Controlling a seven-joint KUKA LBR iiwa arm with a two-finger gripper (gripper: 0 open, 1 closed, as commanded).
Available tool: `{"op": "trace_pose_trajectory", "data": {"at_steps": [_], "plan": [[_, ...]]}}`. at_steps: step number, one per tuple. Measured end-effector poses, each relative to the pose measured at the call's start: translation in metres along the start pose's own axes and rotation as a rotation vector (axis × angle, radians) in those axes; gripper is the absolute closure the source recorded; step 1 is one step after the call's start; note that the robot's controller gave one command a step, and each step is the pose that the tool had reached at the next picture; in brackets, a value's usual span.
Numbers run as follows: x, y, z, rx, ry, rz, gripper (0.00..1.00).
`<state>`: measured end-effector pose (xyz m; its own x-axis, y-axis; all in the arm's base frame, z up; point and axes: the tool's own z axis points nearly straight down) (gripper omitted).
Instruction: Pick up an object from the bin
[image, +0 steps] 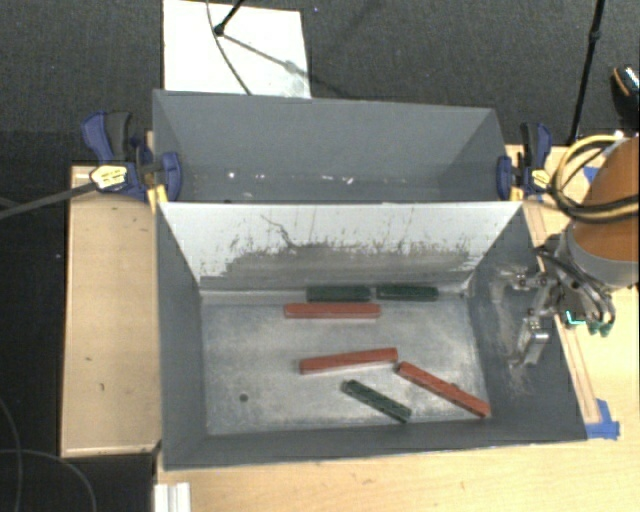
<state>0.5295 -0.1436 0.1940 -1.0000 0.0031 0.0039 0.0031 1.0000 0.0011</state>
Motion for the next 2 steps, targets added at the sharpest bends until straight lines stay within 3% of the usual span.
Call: {"op": "trace_pose_trajectory", "data": {"at_steps": [1,2], "plan": [[0.051,0.014,0.052,-0.001,0.004,-0.02,0.0],[0.053,0.064,0.116,-0.002,-0.004,-0.004,0.0]]}}
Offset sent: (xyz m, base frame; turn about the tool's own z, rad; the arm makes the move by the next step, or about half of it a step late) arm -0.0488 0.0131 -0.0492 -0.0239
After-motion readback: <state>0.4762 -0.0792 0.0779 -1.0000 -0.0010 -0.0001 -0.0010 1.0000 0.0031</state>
